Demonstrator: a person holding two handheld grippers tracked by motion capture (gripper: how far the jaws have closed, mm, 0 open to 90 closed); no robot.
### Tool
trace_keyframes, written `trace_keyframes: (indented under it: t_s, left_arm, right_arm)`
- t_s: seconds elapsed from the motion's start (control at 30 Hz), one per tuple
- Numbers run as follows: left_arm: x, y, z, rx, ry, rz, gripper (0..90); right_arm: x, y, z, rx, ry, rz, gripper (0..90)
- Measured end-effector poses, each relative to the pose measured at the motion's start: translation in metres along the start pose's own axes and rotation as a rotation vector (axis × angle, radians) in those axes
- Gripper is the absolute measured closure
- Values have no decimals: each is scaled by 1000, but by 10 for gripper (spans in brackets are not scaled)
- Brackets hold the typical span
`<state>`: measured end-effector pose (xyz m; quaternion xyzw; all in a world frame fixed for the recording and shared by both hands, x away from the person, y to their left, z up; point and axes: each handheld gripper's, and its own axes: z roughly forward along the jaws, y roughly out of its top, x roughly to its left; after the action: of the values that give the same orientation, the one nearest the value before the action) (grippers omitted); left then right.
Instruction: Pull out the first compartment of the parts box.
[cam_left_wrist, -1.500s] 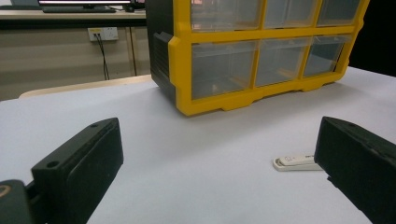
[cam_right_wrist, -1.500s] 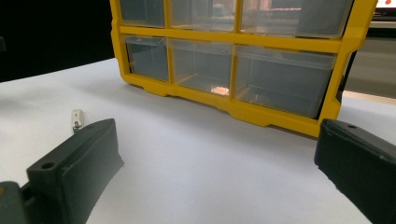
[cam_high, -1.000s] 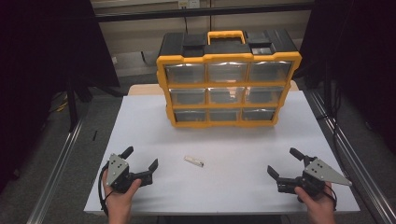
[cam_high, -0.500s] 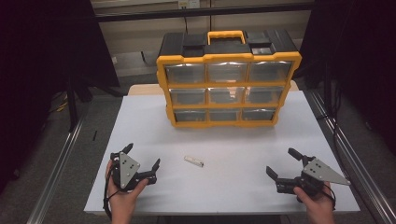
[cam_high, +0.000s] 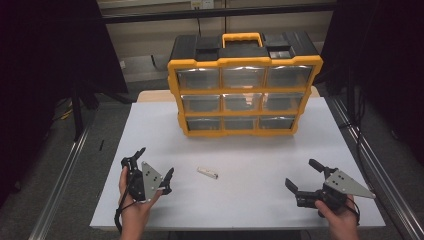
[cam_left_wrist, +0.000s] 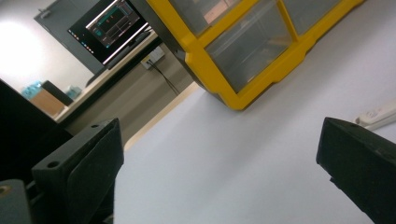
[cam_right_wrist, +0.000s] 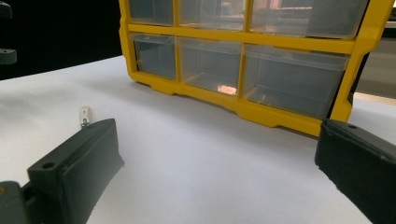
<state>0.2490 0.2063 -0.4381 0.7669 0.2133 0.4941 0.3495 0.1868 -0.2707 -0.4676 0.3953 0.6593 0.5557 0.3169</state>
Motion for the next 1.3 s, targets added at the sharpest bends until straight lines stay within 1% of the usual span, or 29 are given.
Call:
trace_keyframes:
  t_s: [0.03, 0.07, 0.13, 0.2, 0.27, 0.33, 0.37, 0.4, 0.43, 0.5, 0.53, 0.6, 0.63, 0.7, 0.77, 0.8, 0.83, 0.87, 0.93, 0.97, 1.0, 1.03, 1.17, 1.2, 1.23, 1.27, 1.3]
  left_arm:
    - [0, 0, 1, -1, -4, 12, 9]
    - [0, 1, 0, 3, 7, 40, 9]
    - [-1, 3, 1, 0, 14, 56, 9]
    - [-2, 5, 1, 2, 28, 90, 9]
    - [-4, 7, 2, 9, 40, 129, 9]
    - [-5, 10, 3, 22, 53, 184, 9]
    - [-6, 12, 4, 24, 52, 205, 9]
    - [-7, 13, 5, 19, 58, 209, 9]
    - [-8, 14, 5, 22, 66, 229, 9]
    - [-10, 16, 6, 20, 68, 240, 9]
    - [-11, 18, 7, 20, 74, 255, 9]
    - [-13, 21, 8, 23, 71, 290, 9]
    - [-14, 22, 9, 26, 73, 301, 9]
    - [-15, 24, 10, 21, 77, 318, 9]
    - [-16, 26, 10, 22, 93, 338, 9]
    - [-17, 26, 11, 26, 90, 329, 9]
    - [-17, 27, 12, 22, 94, 341, 9]
    - [-17, 28, 13, 25, 97, 340, 9]
    - [-17, 30, 14, 22, 101, 355, 9]
    - [-17, 29, 15, 25, 98, 347, 9]
    - [-17, 31, 15, 28, 97, 361, 9]
    - [-17, 32, 16, 26, 92, 362, 9]
    - [-16, 36, 17, 28, 97, 388, 9]
    - [-17, 36, 19, 17, 93, 376, 10]
    - [-17, 38, 19, 26, 91, 389, 12]
    - [-17, 39, 19, 34, 90, 385, 13]
    - [-17, 40, 19, 27, 90, 386, 13]
  right_arm:
    - [0, 0, 0, -1, 1, -2, 0]
    - [0, 0, 0, -3, -3, -2, 0]
    - [0, 0, 0, 2, 2, -2, 0]
    - [1, 0, 0, -7, -4, 0, 0]
    - [1, 0, 0, 1, 2, -2, 0]
    - [1, 0, 1, -1, 2, -2, 0]
    - [0, 0, 1, -2, 3, -3, 0]
    - [0, 0, 1, -1, 4, -3, 0]
    - [0, 0, 1, -1, 4, -6, 0]
    - [0, 0, 1, -2, 4, -6, 0]
    - [0, 0, 1, -1, 6, -9, 0]
    - [1, 0, 1, 0, 7, -5, 0]
    - [1, 0, 2, 0, 7, -8, 0]
    - [1, 0, 2, -4, 5, -2, 0]
    - [1, 0, 1, -2, 4, -1, 0]
    - [1, 0, 1, -2, 4, 0, 0]
    - [1, 0, 1, -2, 4, -1, 0]
    - [1, 0, 1, -2, 5, -3, 0]
    - [1, 0, 1, -3, 5, -5, 0]
    - [1, 0, 2, -3, 6, -7, 0]
    - [1, 0, 2, -2, 5, -4, 0]
    - [1, 0, 2, -3, 8, -7, 0]
    - [1, 0, 2, -2, 9, -10, 0]
    - [2, 0, 2, -1, 8, -8, 0]
    - [2, 0, 2, 0, 9, -9, 0]
    - [2, 0, 1, 2, 10, -11, 0]
    - [2, 0, 1, 2, 10, -12, 0]
